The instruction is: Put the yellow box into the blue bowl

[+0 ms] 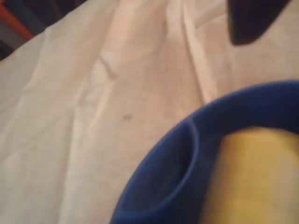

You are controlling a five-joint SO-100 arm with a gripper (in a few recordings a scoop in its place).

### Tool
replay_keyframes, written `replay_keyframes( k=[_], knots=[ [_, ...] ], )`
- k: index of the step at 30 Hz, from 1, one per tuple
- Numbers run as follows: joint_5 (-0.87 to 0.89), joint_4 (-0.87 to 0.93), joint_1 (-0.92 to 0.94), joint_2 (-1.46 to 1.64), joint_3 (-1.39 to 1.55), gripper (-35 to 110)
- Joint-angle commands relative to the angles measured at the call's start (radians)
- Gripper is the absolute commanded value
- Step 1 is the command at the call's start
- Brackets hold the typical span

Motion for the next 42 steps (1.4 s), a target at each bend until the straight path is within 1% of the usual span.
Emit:
replay_keyframes(
  k=[1, 5, 7, 10, 14, 15, 18, 20, 24, 26, 38, 42],
  knots=[
    [-0.006, 0.002, 0.02, 0.115, -0.058, 31],
    [-0.006, 0.002, 0.021, 0.155, -0.058, 30],
    [-0.006, 0.003, 0.021, 0.189, -0.058, 27],
    [-0.006, 0.003, 0.021, 0.252, -0.055, 17],
    [-0.006, 0.003, 0.021, 0.337, -0.044, -1],
    [-0.006, 0.003, 0.021, 0.356, -0.044, -3],
    [-0.006, 0.005, 0.021, 0.414, -0.043, 2],
    [-0.006, 0.026, 0.021, 0.465, -0.043, 3],
    [-0.005, 0.143, 0.009, 0.603, -0.044, -1],
    [0.006, 0.19, 0.008, 0.672, -0.043, 0],
    [0.009, 0.178, 0.006, 1.019, -0.04, 0],
    [0.009, 0.178, 0.005, 1.127, 0.025, 0]
  ],
)
